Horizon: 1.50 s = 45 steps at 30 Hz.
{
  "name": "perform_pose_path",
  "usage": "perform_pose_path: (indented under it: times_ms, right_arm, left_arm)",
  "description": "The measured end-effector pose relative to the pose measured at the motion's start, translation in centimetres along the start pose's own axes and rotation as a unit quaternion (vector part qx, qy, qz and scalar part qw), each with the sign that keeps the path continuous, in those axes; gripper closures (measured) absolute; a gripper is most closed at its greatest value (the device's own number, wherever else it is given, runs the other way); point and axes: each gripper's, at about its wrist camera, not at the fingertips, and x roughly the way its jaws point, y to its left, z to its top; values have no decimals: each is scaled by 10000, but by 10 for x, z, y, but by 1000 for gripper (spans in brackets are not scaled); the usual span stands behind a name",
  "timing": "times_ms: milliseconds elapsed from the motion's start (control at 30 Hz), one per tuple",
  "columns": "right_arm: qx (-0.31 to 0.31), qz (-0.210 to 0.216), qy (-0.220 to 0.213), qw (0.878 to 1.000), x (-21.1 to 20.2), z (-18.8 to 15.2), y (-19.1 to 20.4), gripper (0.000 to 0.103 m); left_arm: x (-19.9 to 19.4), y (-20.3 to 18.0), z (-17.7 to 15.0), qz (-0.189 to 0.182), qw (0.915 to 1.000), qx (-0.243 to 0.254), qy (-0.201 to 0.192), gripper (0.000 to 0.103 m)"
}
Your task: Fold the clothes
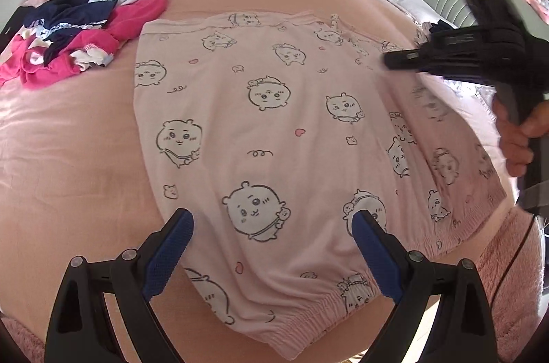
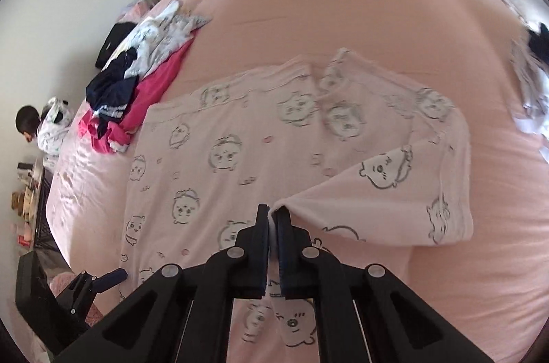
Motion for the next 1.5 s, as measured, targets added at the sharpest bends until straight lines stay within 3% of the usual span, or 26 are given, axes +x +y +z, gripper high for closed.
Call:
perform_pose_path:
  times_ms: [133, 167, 300, 333, 433, 567, 667, 767, 867, 1033, 1200, 1300, 1400, 1500]
  right_arm:
    - [-289, -348, 752, 9961, 57, -10, 33, 97]
    - [-281, -360, 666, 9967, 54, -13, 36, 95]
    - [88, 326, 330, 9989, 5, -19, 34, 60]
    - [110, 426, 195, 9988, -11, -22, 34, 56]
    - [-5, 141, -194, 9997, -58, -35, 35, 54]
    - [-148, -1015, -330, 9942, -84, -74, 15, 51]
    - [273, -1348, -324, 9900, -87, -106, -16, 52]
    - [914, -1382, -400, 9854, -93, -127, -51, 52]
    - [1172, -1306, -123, 9844, -80, -136, -71, 51]
    - [1072, -533, 76, 9928, -75, -145, -65, 51]
    - [987, -297, -115, 9946, -85, -156, -63, 51]
    - [1192, -149, 37, 9928, -80, -164, -74, 51]
    - [1109, -31, 111, 9938, -73, -169, -66, 51]
    - [1015, 183, 51, 9947, -71, -173, -54, 51]
  left_arm:
    - [0, 3, -3, -78, 10000, 14, -29, 9]
    - [1, 3, -4, -98, 9999, 17, -36, 9]
    - [1, 6, -7, -176, 9998, 31, -65, 9]
    - [1, 7, -8, -195, 9998, 35, -72, 9]
    - [1, 5, -7, -263, 9996, 9, -107, 9]
    - [0, 3, -7, -493, 9986, -131, -121, 9]
    - [-2, -7, -4, -749, 9971, -101, -111, 9]
    - [-1, -27, 2, -1028, 9947, -8, -51, 9]
    - [6, -49, 9, -1399, 9901, -55, 139, 9]
    - [18, -82, 17, -1991, 9788, -215, 428, 9]
    - [30, -90, 20, -2269, 9687, -613, 792, 14]
    - [37, -94, 21, -2420, 9611, -860, 1017, 15]
    - [37, -100, 20, -2439, 9596, -857, 1107, 30]
    - [34, -105, 20, -2218, 9661, -676, 1138, 41]
